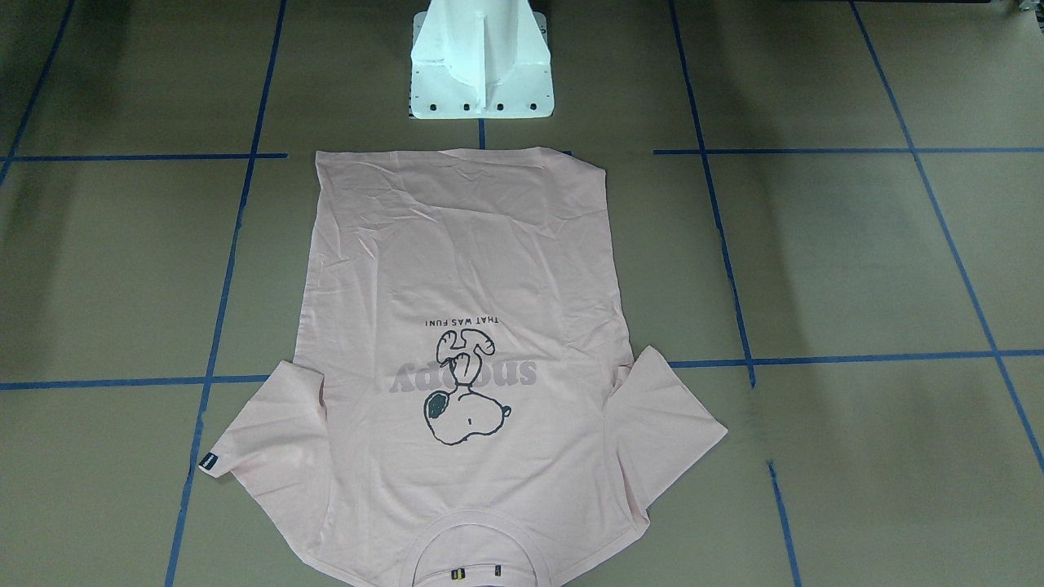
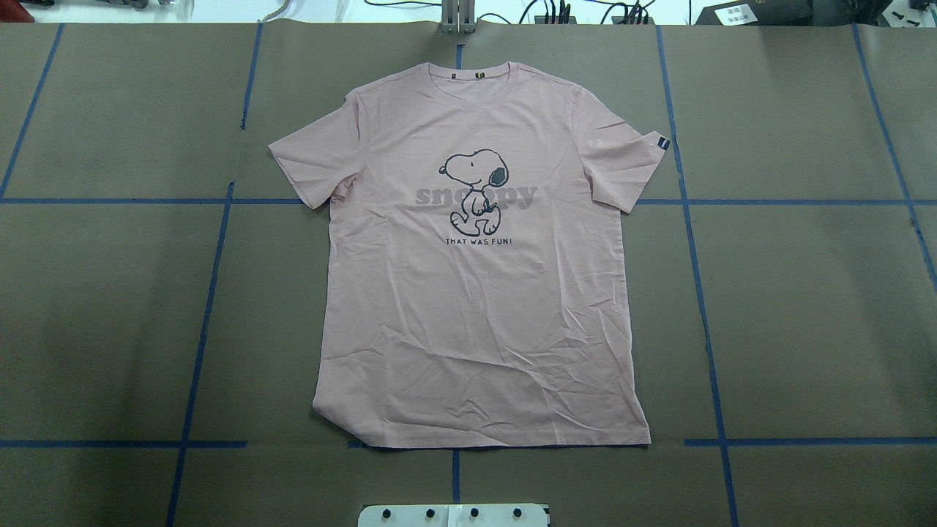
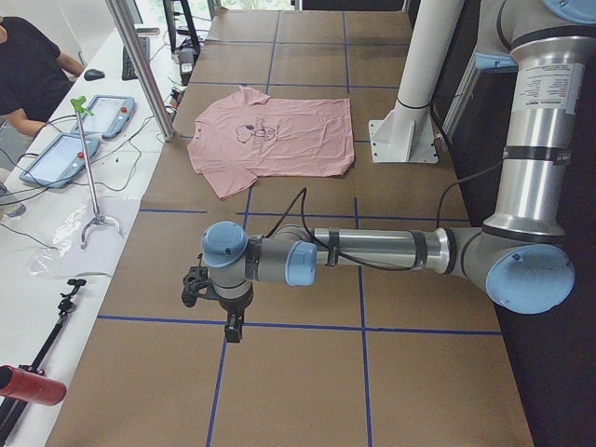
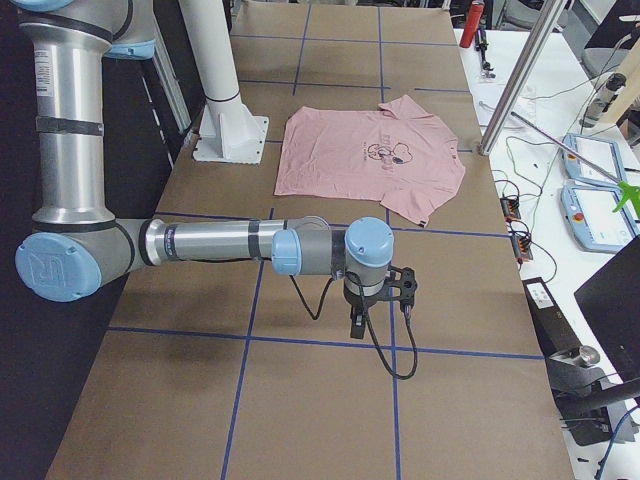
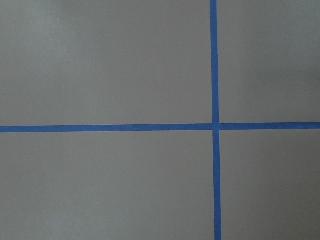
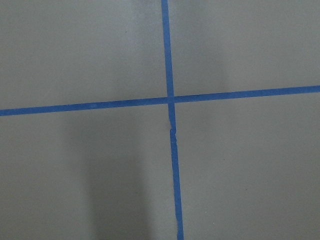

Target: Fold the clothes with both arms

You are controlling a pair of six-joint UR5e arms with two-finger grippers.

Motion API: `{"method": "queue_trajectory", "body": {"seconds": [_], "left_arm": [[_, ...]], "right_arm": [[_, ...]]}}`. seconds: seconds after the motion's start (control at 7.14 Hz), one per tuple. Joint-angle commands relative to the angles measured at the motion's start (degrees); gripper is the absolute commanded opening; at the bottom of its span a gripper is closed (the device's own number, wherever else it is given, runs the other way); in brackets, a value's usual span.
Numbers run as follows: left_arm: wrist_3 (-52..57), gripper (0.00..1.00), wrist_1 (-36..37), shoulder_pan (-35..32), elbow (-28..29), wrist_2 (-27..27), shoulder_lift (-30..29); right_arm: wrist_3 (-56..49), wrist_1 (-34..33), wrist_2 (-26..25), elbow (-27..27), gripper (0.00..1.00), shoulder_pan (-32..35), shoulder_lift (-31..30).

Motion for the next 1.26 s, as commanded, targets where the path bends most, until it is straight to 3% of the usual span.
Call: {"method": "queue_trajectory", "body": {"seconds": [0.0,0.56,0.84,0.98,1.12], "left_arm": [[0.04,1.0,-0.11,0.0,0.0,0.0,-0.01],[0.57,1.0,-4.57,0.35,-2.1,-0.09,-3.77],[0.22,1.0,-7.99,1.92,-3.25,-7.86,-7.21],[0.05,1.0,-15.24,5.41,-3.08,-8.08,-7.13],[-3.44,1.0,-17.49,7.1,-2.12,-7.83,-7.04]], "right_arm": [[-0.35,0.09,-0.43,0.79,1.0,0.0,0.09],[0.61,0.0,0.0,1.5,1.0,-3.32,6.66],[5.66,7.53,0.01,0.45,1.0,-13.58,9.31],[12.94,8.52,0.27,-2.51,1.0,-16.41,14.01],[18.58,11.14,-0.08,-7.68,1.0,-18.87,20.76]]}}
